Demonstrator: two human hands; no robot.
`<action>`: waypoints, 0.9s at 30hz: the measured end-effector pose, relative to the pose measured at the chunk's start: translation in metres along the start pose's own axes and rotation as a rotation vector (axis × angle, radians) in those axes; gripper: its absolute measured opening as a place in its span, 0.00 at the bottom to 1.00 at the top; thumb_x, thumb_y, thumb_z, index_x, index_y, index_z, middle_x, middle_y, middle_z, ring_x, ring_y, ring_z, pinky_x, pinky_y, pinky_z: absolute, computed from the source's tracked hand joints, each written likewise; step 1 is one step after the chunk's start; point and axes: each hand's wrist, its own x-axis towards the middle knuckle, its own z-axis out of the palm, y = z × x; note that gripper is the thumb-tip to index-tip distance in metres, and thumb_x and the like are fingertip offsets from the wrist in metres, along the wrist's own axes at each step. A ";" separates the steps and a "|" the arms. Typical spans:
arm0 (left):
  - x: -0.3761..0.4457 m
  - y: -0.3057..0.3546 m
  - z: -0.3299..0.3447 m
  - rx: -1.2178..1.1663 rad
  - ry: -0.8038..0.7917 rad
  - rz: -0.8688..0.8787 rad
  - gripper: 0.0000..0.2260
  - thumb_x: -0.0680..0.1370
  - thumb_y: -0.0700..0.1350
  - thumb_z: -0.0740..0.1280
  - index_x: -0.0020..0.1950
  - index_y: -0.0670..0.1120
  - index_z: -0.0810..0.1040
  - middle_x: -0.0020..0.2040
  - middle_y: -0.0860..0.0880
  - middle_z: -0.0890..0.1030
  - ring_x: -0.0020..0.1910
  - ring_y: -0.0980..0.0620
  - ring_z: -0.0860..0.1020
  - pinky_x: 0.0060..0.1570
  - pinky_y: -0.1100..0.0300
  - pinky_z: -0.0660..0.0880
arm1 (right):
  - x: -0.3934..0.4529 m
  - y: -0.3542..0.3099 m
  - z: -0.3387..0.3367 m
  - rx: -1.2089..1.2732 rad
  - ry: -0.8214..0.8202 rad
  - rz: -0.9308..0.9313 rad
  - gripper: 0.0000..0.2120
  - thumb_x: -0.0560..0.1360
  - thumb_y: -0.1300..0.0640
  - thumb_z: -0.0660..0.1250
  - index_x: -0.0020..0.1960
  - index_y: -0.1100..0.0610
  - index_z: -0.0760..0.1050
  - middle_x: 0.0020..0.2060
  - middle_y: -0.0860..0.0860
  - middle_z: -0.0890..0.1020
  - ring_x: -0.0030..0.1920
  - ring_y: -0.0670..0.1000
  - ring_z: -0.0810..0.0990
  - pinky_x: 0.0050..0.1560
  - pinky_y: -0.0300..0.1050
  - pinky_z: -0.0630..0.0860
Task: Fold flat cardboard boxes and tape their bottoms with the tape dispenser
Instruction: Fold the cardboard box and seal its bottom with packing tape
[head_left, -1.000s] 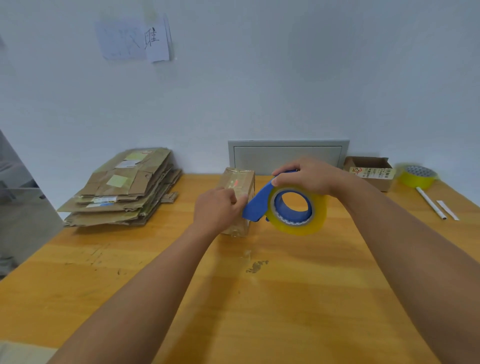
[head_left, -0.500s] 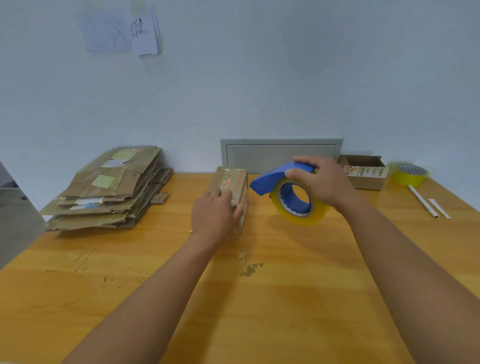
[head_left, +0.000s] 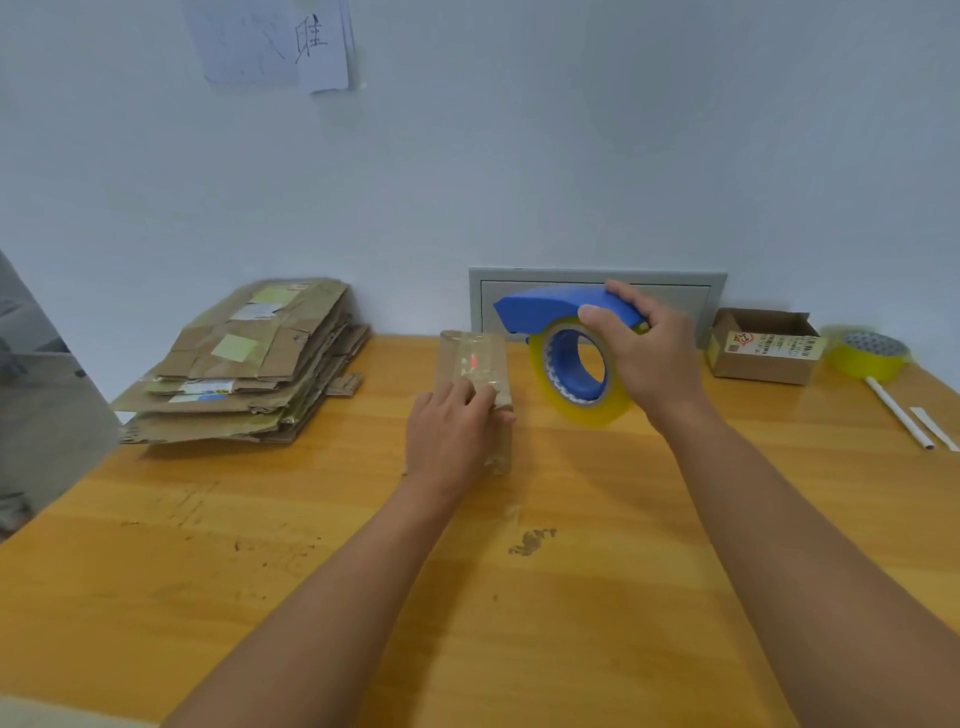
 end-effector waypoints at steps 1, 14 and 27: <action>-0.001 0.000 0.000 -0.001 -0.002 -0.002 0.15 0.76 0.56 0.72 0.43 0.45 0.79 0.40 0.47 0.79 0.38 0.45 0.76 0.36 0.53 0.70 | 0.000 0.000 0.001 0.015 0.003 0.000 0.22 0.74 0.45 0.72 0.66 0.50 0.77 0.52 0.42 0.80 0.52 0.43 0.79 0.49 0.35 0.74; 0.027 -0.025 -0.009 -0.348 -0.333 -0.160 0.13 0.74 0.60 0.71 0.44 0.50 0.82 0.42 0.55 0.77 0.44 0.55 0.71 0.37 0.59 0.65 | -0.002 0.003 -0.003 0.133 0.074 0.031 0.25 0.70 0.42 0.71 0.65 0.49 0.78 0.51 0.37 0.79 0.52 0.39 0.79 0.48 0.32 0.75; -0.001 -0.010 -0.004 -0.191 -0.040 -0.020 0.11 0.75 0.53 0.72 0.45 0.45 0.80 0.40 0.49 0.78 0.40 0.47 0.74 0.38 0.53 0.70 | -0.009 0.000 0.017 0.167 0.050 0.010 0.23 0.72 0.45 0.72 0.66 0.49 0.77 0.51 0.38 0.79 0.52 0.41 0.79 0.47 0.32 0.77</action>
